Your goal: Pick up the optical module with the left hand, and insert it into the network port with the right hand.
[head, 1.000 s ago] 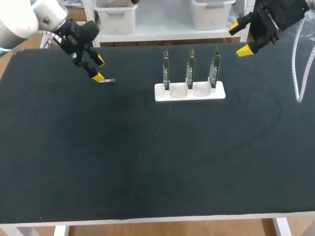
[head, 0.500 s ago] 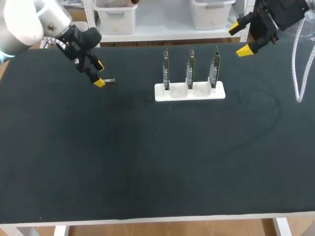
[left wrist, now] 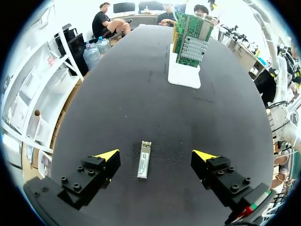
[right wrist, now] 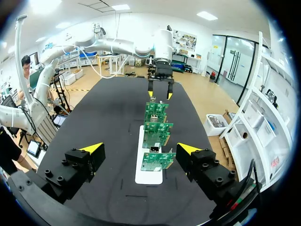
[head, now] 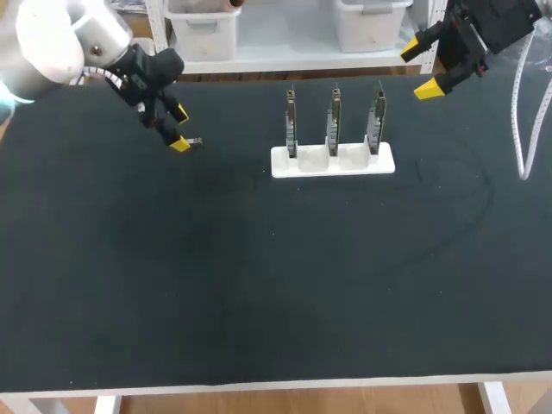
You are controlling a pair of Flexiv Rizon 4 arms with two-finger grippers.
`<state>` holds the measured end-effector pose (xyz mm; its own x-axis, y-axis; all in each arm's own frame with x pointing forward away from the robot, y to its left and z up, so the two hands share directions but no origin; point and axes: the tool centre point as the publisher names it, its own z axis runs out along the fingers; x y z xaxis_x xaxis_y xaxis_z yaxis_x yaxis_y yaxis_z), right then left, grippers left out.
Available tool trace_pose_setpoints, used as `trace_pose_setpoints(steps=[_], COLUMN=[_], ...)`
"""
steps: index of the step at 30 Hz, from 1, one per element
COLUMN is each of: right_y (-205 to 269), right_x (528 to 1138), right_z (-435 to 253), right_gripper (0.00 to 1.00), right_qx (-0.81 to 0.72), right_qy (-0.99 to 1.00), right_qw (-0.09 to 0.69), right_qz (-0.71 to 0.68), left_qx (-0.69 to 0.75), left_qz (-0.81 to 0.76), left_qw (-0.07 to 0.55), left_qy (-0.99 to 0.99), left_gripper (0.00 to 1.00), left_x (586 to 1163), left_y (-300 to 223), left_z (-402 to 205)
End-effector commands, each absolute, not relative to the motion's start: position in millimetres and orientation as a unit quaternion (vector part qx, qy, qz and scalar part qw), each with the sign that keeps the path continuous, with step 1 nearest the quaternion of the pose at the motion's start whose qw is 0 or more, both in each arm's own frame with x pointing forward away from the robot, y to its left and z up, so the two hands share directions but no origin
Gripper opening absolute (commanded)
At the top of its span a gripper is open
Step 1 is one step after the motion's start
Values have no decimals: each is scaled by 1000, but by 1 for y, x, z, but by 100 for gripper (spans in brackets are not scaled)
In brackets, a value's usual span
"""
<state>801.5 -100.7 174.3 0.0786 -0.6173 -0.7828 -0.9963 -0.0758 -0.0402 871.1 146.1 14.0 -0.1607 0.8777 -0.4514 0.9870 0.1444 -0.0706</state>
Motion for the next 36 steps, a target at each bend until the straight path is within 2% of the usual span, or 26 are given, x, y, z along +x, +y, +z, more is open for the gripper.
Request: trace_pose_setpoints(steps=[1,16,36], right_y=[-101,-101,-101], right_x=[801,801,801], right_z=[174,174,174], right_gripper=[100,100,100], right_qx=[-666,-666,-666], right_qy=[606,606,606], right_qw=[310,310,310], right_qz=[306,306,306], left_qx=[632,640,634], left_qz=[-185,-135,-113], left_qw=[145,127,79], left_qy=[738,745,761], left_gripper=[100,100,100], left_x=[880,895,895], left_y=[148,145,168], left_z=[14,10,-12])
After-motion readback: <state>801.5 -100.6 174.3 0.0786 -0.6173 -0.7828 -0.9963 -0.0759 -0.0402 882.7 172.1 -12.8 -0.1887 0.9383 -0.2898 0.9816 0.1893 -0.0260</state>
